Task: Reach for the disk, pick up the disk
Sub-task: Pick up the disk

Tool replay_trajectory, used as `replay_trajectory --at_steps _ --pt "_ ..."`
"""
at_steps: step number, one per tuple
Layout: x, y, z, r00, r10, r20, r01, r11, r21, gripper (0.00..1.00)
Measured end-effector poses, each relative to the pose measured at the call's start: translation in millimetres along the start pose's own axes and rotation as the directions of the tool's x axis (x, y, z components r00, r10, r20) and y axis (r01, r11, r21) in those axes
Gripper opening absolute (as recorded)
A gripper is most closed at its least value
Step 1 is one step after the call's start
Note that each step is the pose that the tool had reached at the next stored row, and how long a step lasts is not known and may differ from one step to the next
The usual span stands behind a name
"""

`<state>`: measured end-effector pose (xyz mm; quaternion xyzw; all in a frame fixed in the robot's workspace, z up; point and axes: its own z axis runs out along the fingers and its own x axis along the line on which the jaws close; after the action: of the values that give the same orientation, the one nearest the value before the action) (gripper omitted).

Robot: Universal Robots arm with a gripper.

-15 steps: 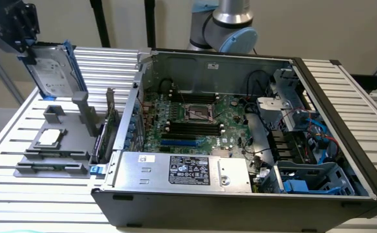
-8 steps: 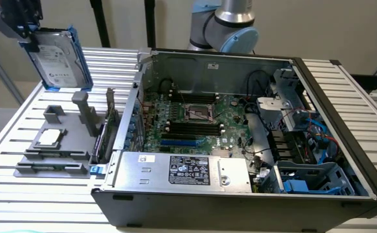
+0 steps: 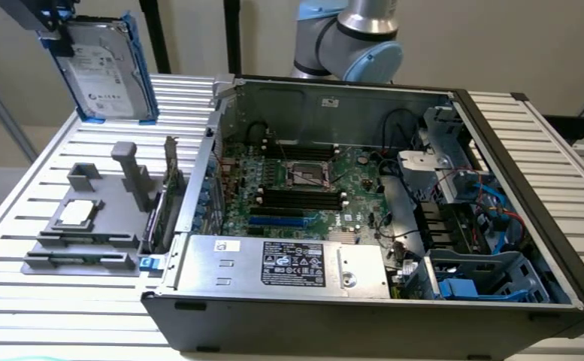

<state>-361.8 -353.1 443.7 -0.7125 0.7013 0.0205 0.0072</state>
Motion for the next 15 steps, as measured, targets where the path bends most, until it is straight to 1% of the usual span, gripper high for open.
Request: replay_trajectory --at_steps 2,6,11,15 --pt "0.3 -7.7 -8.9 1.0 0.0 0.0011 0.0 1.0 -0.0037 0.33" --pt "1.5 -23.3 -25.7 1.0 0.001 0.0037 0.0 0.9999 -0.0129 0.33" --pt "3.2 -43.1 -46.5 1.0 0.001 0.0066 -0.001 0.9997 -0.0259 0.33" --pt "5.0 -58.7 -61.8 1.0 0.002 0.0077 -0.001 0.9993 -0.0372 0.33"
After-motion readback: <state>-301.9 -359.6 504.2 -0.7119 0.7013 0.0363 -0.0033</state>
